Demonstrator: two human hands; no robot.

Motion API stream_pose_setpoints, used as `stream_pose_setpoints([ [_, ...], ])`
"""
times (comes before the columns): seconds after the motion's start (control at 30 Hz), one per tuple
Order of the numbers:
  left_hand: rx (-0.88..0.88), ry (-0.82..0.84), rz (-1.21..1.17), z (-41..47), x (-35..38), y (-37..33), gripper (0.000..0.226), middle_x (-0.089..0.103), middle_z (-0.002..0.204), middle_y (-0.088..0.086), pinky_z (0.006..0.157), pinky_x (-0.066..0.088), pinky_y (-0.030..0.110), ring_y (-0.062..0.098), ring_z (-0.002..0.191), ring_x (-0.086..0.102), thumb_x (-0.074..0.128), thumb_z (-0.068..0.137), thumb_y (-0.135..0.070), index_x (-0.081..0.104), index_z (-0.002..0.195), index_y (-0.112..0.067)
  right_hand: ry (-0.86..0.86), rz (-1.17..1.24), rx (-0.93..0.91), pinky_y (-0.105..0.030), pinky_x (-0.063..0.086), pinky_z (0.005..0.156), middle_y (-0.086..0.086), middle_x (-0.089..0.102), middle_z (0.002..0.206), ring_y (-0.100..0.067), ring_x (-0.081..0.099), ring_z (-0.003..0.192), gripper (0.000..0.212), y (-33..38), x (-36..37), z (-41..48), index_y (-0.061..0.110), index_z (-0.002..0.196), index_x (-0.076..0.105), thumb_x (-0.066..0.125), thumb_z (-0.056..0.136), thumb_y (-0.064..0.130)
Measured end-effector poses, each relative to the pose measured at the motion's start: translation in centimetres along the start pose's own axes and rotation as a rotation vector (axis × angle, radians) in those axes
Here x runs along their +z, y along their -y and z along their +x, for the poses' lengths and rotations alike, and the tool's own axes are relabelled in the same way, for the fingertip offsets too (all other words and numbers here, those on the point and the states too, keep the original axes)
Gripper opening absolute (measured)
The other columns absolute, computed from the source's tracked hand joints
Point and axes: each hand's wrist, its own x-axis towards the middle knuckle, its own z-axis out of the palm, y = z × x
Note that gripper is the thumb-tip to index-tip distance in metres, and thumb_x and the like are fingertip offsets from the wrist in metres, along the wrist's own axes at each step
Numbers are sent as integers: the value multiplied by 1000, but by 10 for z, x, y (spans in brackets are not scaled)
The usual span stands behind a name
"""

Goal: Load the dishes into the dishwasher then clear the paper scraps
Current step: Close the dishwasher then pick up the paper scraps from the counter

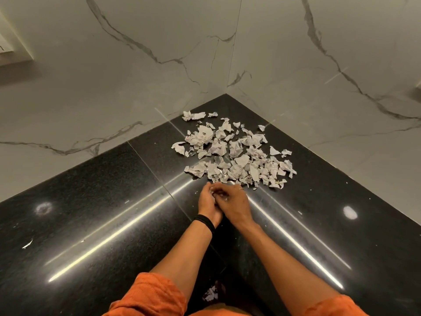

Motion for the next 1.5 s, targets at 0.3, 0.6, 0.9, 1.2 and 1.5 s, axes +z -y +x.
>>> stream_pose_setpoints([
  [0.3, 27, -102, 97, 3, -9, -26, 46, 73, 84, 12, 63, 57, 33, 23, 74, 71, 39, 107, -41, 66, 100, -4, 2, 137, 66, -17, 53, 68, 9, 72, 83, -1, 68, 71, 17, 18, -1, 37, 19, 95, 73, 74, 82, 9],
  [0.6, 108, -192, 17, 8, -18, -52, 41, 56, 78, 9, 67, 52, 31, 21, 72, 58, 44, 107, -36, 61, 88, -4, 232, -610, -191, -38, 47, 88, -5, 73, 107, -29, 60, 104, 22, -5, 7, 86, 16, 109, 74, 67, 89, 22],
  [0.9, 140, -173, 60, 12, -22, -45, 32, 58, 78, 8, 71, 54, 32, 18, 71, 60, 48, 105, -33, 60, 89, -7, -71, -78, -36, -25, 49, 76, 12, 73, 91, -6, 65, 89, 10, -20, -9, 47, 24, 98, 75, 71, 92, 31],
  [1.2, 149, -111, 159, 12, -7, -29, 34, 64, 84, 6, 78, 55, 34, 21, 86, 66, 54, 100, -43, 63, 90, -12, 176, -43, -111, -37, 56, 74, 7, 76, 90, -12, 68, 80, 22, 11, 7, 16, 30, 108, 76, 64, 90, 28],
  [1.5, 150, -236, -3, 11, -25, -36, 45, 60, 76, 7, 69, 55, 37, 20, 68, 62, 50, 100, -53, 59, 88, -11, 113, 131, -175, -28, 57, 86, 9, 78, 102, -3, 71, 92, 27, 15, 1, 8, 24, 113, 77, 71, 90, 11],
])
